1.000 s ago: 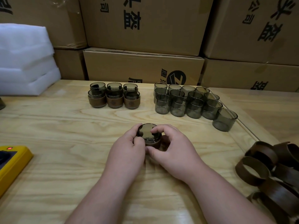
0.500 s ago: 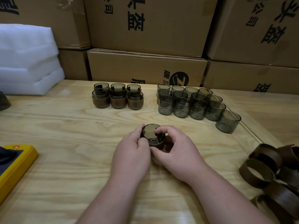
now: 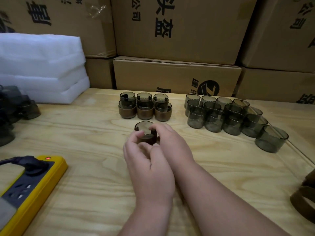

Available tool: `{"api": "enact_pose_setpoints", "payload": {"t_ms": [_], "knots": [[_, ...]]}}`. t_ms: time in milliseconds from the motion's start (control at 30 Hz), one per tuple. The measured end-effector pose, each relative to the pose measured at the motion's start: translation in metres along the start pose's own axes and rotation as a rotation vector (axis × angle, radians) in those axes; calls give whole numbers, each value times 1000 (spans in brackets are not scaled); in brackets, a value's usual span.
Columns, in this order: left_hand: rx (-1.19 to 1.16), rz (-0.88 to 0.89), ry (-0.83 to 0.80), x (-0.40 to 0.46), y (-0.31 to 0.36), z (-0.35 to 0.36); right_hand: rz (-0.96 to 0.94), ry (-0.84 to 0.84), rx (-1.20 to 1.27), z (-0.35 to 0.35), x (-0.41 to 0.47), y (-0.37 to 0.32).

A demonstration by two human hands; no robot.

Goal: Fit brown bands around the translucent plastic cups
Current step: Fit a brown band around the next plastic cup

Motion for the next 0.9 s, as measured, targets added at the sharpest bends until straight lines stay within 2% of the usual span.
{"api": "enact_pose_setpoints", "payload": {"t_ms": [167, 500, 900], "knots": [[-20, -94, -12, 5, -14, -2, -39, 39, -71, 29, 37, -12], [-169, -125, 10, 15, -22, -2, -58, 28, -45, 52, 72, -23], [-63, -98, 4, 15, -24, -1, 35, 55, -6, 51, 82, -16]]}}
Point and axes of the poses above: each hand's wrist, its own x-axis towards the middle knuckle, its own z-axis out of the palm, y = z × x, the point moved 10 cm from there along x, towards the middle knuckle, and after that the axes turned 13 degrees about x, right-handed, at the moved point
